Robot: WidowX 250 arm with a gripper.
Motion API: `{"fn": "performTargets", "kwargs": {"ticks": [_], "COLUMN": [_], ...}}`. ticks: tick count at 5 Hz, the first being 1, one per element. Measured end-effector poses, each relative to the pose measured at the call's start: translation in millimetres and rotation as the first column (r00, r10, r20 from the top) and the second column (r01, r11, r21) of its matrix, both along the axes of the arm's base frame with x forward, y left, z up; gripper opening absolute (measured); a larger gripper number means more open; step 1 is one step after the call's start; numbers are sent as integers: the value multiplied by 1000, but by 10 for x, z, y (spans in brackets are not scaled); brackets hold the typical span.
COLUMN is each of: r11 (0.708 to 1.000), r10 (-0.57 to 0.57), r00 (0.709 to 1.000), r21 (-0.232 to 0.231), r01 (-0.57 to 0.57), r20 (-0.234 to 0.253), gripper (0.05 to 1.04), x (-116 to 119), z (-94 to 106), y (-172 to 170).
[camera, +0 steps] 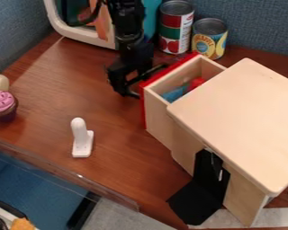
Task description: Close the drawer
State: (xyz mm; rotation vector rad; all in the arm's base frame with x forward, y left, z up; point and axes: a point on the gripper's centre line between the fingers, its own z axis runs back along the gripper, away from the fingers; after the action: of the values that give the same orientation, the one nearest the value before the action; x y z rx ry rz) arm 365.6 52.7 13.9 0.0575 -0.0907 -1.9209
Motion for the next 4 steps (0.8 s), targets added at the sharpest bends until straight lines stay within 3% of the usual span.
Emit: {"fn": "performTargets", "kwargs": {"ticks": [2, 4], "r11": [998, 995], "r10": [-61, -98], "r00": [998, 995], "r21": [-3, -29], "r01": [62, 98], "r20": [18, -2], "gripper": [1000, 1000], "x": [-31, -56], "z": [-14, -17], "y": [-347, -619]}}
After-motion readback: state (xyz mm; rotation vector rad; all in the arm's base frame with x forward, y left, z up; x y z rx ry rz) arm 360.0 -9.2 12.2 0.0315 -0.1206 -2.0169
